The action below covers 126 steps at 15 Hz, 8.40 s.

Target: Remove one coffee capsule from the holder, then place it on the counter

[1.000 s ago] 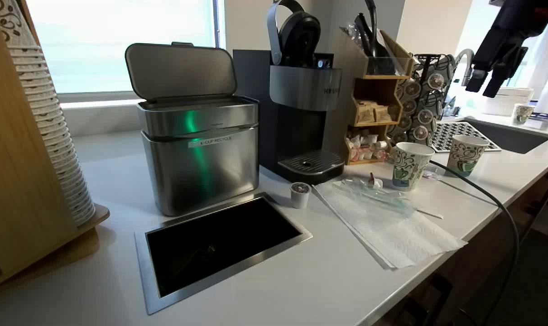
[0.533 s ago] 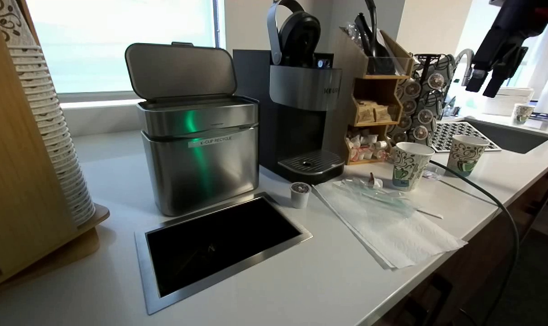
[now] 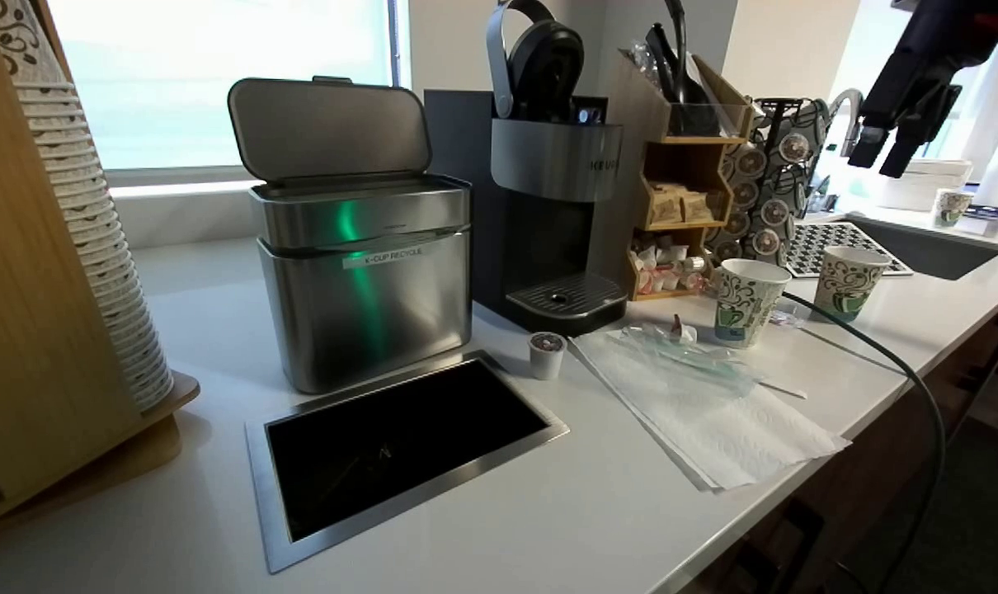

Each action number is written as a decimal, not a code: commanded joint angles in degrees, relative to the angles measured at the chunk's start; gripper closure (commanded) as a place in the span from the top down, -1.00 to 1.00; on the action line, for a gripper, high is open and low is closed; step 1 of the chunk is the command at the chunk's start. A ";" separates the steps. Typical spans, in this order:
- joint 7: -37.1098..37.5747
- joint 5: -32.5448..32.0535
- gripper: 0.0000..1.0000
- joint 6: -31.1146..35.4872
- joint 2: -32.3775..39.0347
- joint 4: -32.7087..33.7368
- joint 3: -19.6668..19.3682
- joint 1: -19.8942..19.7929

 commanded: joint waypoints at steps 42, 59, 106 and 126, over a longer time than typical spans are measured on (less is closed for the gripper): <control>73.09 -47.98 1.00 50.20 16.65 7.39 11.56 -27.76; 129.05 -103.77 1.00 45.22 20.03 8.09 15.82 -27.80; 141.72 -122.38 0.87 37.25 31.67 17.20 19.49 -25.84; 138.81 -111.18 0.87 33.29 30.46 15.92 8.81 -13.30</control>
